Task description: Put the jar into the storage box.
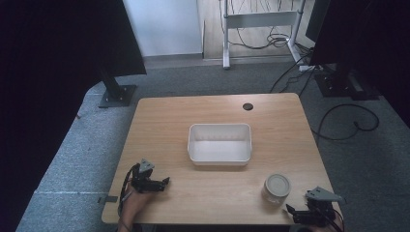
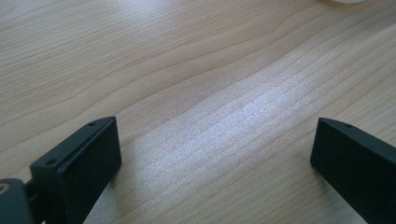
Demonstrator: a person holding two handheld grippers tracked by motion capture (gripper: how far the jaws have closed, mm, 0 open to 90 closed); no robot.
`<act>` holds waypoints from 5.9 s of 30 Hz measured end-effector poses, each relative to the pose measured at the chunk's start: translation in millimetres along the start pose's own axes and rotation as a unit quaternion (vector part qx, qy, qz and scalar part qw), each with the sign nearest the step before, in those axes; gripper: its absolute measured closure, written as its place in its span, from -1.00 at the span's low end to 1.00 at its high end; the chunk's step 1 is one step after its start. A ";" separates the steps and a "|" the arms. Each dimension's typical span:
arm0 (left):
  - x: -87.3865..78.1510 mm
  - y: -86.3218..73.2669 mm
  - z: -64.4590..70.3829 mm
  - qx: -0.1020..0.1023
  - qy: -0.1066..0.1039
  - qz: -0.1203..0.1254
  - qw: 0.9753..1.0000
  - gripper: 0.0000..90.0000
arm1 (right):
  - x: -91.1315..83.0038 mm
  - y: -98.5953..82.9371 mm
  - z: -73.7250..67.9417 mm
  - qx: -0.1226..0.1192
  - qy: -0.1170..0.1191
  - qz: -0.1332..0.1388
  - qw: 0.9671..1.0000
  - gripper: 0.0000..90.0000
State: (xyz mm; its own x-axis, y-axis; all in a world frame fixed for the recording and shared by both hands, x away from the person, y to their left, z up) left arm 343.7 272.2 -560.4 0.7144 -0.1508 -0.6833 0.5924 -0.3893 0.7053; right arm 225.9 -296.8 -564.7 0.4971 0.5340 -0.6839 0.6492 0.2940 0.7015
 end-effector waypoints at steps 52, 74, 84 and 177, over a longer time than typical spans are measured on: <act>0.1 -0.1 0.0 0.000 0.000 0.001 1.000 -0.96 | -9.4 14.0 -11.1 -0.028 0.039 0.036 0.998 -0.96; 0.2 0.0 0.0 -0.001 0.000 0.001 1.000 -0.96 | 3.5 36.3 -28.4 -0.077 0.054 0.061 0.994 -0.94; 0.3 0.0 0.0 -0.001 0.000 0.001 1.000 -0.96 | 15.0 41.4 -31.8 -0.078 0.062 0.060 0.993 -0.93; 0.3 0.2 -0.4 0.000 -0.001 0.000 1.000 -0.97 | 74.6 121.0 -85.8 -0.085 0.061 0.083 0.991 -0.79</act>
State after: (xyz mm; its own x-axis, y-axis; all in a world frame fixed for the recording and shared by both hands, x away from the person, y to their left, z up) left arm 344.2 272.4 -560.4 0.7141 -0.1517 -0.6835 0.5923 -0.3895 0.7053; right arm 292.1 -153.4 -513.6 0.5098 0.6748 -0.5336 0.4525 0.3172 0.8335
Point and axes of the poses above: each handheld gripper's, and its own axes: x roughly forward along the jaws, y roughly out of its top, z roughly to its right, the point moved 1 cm from there along x, roughly forward along the jaws, and after that the axes turned 14 degrees about y, right-handed, at the moved point
